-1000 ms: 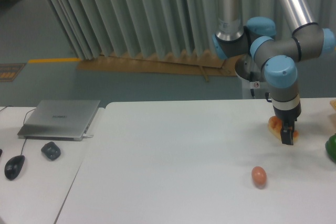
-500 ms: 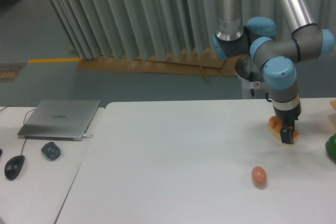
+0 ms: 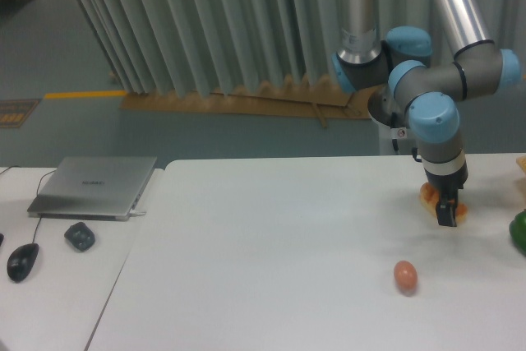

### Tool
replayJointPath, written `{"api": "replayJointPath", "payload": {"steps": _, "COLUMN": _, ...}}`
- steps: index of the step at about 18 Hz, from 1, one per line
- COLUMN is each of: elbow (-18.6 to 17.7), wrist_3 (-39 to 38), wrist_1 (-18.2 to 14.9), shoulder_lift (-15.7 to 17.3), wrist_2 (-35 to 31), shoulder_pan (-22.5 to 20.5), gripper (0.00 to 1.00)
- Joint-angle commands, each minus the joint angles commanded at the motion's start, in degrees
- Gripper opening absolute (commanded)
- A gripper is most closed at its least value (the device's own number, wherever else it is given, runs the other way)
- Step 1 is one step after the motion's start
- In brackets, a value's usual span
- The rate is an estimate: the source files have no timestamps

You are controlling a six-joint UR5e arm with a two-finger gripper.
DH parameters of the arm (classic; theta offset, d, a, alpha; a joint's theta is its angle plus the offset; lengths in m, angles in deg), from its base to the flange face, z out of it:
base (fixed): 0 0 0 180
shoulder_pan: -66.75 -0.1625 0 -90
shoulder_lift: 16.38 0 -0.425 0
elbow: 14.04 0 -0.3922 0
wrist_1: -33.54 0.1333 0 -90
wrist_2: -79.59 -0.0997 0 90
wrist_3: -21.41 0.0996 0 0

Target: Place the bread in the basket

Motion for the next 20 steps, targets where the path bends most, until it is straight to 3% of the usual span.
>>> {"api": "replayJointPath", "payload": {"steps": 3, "elbow": 0.00, "wrist_3": 0.00, "wrist_1": -0.09, "shoulder_lift": -0.09, "wrist_2": 0.00, "shoulder_pan": 0.00, "gripper": 1.00}}
{"api": "replayJointPath", "payload": {"steps": 4, "elbow": 0.00, "wrist_3": 0.00, "wrist_1": -0.09, "shoulder_lift": -0.09, "wrist_2": -0.09, "shoulder_pan": 0.00, "gripper": 0.94}}
{"api": "replayJointPath", "payload": {"steps": 5, "elbow": 0.00, "wrist_3": -0.35, "wrist_1": -0.18, "shoulder_lift": -0.09, "wrist_2": -0.09, "shoulder_pan": 0.00, "gripper": 0.68}}
{"api": "replayJointPath", "payload": {"steps": 7, "elbow": 0.09, "wrist_3": -0.44, "wrist_1": -0.18, "shoulder_lift": -0.09, "wrist_2": -0.09, "shoulder_pan": 0.00, "gripper": 0.66}}
{"api": "replayJointPath", "payload": {"steps": 10, "elbow": 0.09, "wrist_3": -2.19, "wrist_1": -0.26, "shoulder_lift": -0.09, "wrist_2": -0.70, "shoulder_pan": 0.61, "gripper": 0.54}}
{"api": "replayJointPath", "payload": {"steps": 14, "elbow": 1.23, "wrist_3": -2.72, "wrist_1": -1.49, "shoulder_lift": 0.52, "wrist_2": -0.79, "shoulder_pan": 0.44, "gripper": 0.54}}
{"api": "replayJointPath", "payload": {"steps": 16, "elbow": 4.20, "wrist_3": -2.81, "wrist_1": -5.86, "shoulder_lift": 0.96, "wrist_2": -0.53, "shoulder_pan": 0.18, "gripper": 0.54}}
{"api": "replayJointPath", "payload": {"steps": 20, "elbow": 10.19, "wrist_3": -7.99, "wrist_1": -9.32, "shoulder_lift": 1.84, "wrist_2": 0.96, "shoulder_pan": -0.35, "gripper": 0.54}}
